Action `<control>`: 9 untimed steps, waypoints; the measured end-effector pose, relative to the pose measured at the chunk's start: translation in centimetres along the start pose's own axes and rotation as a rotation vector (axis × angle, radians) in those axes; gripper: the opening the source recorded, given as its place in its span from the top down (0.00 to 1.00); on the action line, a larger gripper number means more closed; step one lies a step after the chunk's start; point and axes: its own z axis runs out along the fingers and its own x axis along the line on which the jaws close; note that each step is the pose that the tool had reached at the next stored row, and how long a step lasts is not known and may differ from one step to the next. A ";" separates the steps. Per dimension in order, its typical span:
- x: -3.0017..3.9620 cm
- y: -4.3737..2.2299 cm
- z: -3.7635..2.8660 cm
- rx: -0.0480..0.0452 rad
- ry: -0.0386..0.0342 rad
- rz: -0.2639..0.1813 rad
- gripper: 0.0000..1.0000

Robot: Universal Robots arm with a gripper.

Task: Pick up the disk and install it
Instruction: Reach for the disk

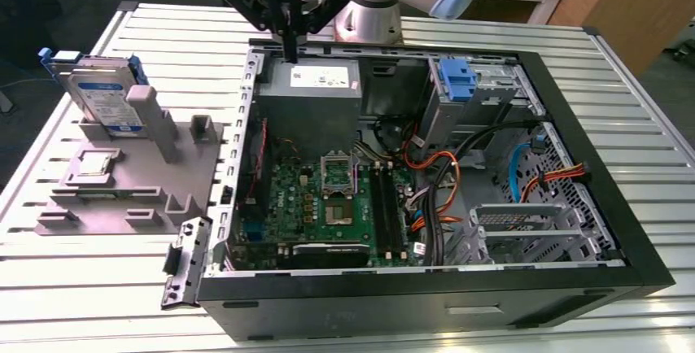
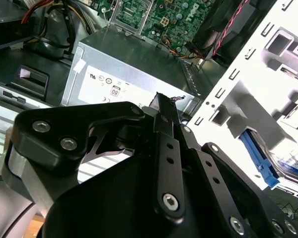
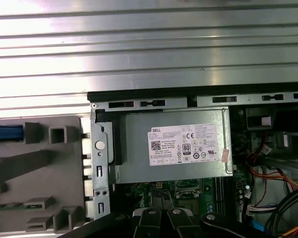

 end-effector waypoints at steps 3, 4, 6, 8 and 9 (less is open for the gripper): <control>0.11 -0.01 0.02 0.0001 0.0001 0.000 0.90; 0.16 -0.02 0.03 0.0000 0.0000 0.000 0.90; 0.29 -0.03 0.05 0.0000 0.0000 0.000 0.90; 0.44 -0.04 0.06 0.0000 0.0000 0.000 0.90; 0.51 -0.04 0.07 0.0000 0.0000 0.000 0.90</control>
